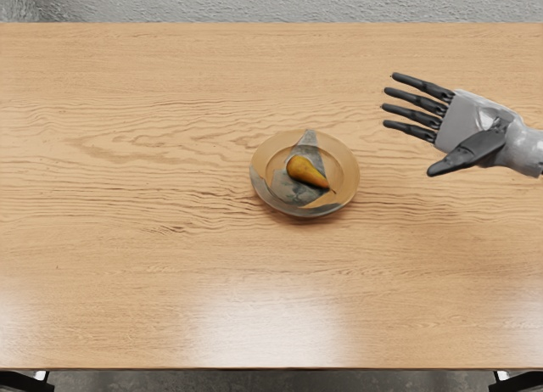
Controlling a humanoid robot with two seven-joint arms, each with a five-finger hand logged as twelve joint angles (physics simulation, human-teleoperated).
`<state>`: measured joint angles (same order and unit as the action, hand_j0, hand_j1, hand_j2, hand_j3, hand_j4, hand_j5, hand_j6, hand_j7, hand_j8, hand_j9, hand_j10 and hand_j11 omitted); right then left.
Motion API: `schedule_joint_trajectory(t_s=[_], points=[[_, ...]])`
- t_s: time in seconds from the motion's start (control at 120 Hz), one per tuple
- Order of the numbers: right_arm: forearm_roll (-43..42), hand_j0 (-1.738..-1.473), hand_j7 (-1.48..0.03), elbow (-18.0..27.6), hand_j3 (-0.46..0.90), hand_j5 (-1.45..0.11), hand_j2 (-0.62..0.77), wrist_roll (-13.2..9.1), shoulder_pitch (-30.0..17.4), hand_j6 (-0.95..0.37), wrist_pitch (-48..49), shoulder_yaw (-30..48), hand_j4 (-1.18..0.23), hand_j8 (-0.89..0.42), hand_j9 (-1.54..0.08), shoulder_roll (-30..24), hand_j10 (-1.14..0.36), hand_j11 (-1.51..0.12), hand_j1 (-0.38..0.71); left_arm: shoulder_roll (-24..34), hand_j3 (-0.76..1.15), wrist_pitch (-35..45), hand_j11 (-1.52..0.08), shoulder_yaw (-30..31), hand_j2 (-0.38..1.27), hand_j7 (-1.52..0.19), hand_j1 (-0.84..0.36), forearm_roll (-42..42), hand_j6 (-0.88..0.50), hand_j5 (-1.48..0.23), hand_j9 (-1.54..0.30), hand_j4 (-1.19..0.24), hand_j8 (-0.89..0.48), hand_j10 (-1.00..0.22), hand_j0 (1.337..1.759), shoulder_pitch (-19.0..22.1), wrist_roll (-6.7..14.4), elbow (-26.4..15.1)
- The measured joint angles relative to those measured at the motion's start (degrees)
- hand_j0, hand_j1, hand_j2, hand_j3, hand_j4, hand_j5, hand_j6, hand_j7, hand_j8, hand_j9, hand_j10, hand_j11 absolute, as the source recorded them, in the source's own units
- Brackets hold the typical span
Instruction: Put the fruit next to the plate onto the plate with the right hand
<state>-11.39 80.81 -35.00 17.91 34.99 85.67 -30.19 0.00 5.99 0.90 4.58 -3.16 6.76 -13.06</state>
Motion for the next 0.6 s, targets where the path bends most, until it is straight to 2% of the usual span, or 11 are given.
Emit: schedule_joint_trajectory(t_s=[0.308, 0.6], points=[[0.5, -1.658, -0.05, -2.3, 0.00, -0.05, -0.01, 0.0, -2.2, -0.04, 0.0, 6.9, -0.04, -0.04, -0.05, -0.9, -0.04, -0.05, -0.30, 0.0, 0.00, 0.0, -0.01, 0.1, 0.00, -0.01, 0.34, 0.0, 0.00, -0.01, -0.01, 0.00, 0.00, 0.00, 1.658, 0.1, 0.0, 0.0], [0.6, -1.658, -0.05, -3.8, 0.00, -0.05, -0.01, 0.0, -2.4, -0.03, 0.0, 8.4, -0.04, -0.03, -0.05, -1.3, -0.04, -0.05, -0.31, 0.0, 0.00, 0.0, -0.01, 0.1, 0.00, -0.01, 0.34, 0.1, 0.00, -0.01, -0.01, 0.00, 0.00, 0.00, 1.658, 0.1, 0.0, 0.0]])
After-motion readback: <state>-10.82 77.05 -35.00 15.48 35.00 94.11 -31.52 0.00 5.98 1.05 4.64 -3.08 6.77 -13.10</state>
